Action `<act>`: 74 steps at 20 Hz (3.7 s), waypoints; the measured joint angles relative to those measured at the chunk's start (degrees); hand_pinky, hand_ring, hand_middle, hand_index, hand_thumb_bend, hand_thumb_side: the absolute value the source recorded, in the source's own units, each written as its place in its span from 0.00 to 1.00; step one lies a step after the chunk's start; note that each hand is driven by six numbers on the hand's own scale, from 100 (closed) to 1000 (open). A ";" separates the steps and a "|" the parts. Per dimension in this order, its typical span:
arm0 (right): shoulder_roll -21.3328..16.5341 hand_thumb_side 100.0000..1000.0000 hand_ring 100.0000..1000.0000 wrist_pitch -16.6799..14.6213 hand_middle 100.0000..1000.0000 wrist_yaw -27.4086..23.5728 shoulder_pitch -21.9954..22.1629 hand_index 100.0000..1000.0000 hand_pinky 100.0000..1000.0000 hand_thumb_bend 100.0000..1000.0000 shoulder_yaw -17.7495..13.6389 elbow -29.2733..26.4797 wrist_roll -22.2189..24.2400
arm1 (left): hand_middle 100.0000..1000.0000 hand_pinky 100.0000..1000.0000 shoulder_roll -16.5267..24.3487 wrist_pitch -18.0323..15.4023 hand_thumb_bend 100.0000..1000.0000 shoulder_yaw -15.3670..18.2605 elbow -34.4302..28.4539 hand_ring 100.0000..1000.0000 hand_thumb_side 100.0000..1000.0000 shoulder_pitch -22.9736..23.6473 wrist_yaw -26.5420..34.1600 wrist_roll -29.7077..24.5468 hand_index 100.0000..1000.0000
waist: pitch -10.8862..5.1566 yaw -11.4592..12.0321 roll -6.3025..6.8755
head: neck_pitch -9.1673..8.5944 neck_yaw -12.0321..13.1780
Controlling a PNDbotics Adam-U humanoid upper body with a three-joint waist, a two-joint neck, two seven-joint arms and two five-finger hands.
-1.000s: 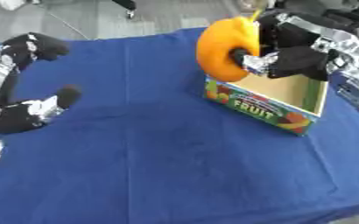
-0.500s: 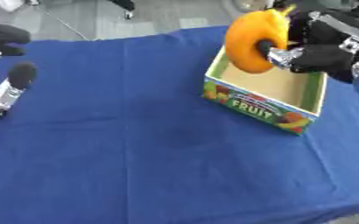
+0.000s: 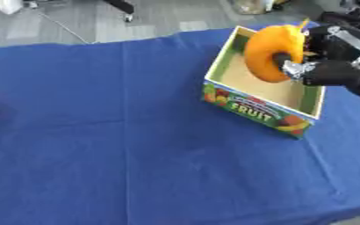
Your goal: Pick up the objects with one hand, pass them to the other hand, and then place them into the box on the other side of the table.
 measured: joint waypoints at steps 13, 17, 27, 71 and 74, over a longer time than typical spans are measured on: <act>0.48 0.00 0.74 -0.71 0.43 0.27 0.97 0.46 0.53 0.00 -1.66 6.43 -7.90 | 0.64 0.70 0.94 0.34 0.51 2.45 -4.95 0.74 0.61 1.05 1.46 2.45 0.66 | 1.56 2.67 0.42 | -1.83 -3.05; 0.94 0.00 0.75 -0.91 0.44 1.01 0.91 0.47 0.54 0.00 -1.90 9.85 -8.08 | 0.64 0.70 0.95 0.46 0.53 3.06 -5.72 0.74 0.60 1.04 1.46 2.88 0.65 | 1.82 3.47 0.76 | -2.35 -3.92; 1.55 0.00 0.75 -0.61 0.45 5.05 -0.26 0.49 0.55 0.00 -1.85 15.19 -8.90 | 0.63 0.69 0.99 1.24 0.54 3.81 -7.23 0.74 0.59 0.95 1.42 4.00 0.65 | 3.12 5.74 1.18 | -3.74 -5.05; 14.03 0.31 1.00 -23.20 0.96 -5.40 4.57 0.98 0.67 0.00 -11.01 0.15 2.36 | 0.62 0.66 10.01 8.73 0.44 12.95 -3.26 0.70 0.55 5.42 1.30 4.54 0.67 | 3.07 1.10 1.34 | -2.68 4.17; 16.72 0.31 1.00 -23.29 0.97 -5.40 4.63 0.98 0.67 0.00 -10.66 0.15 4.29 | 0.63 0.68 13.76 11.29 0.47 13.88 1.54 0.71 0.55 2.50 3.24 -0.67 0.69 | 3.07 0.80 1.36 | -2.64 4.94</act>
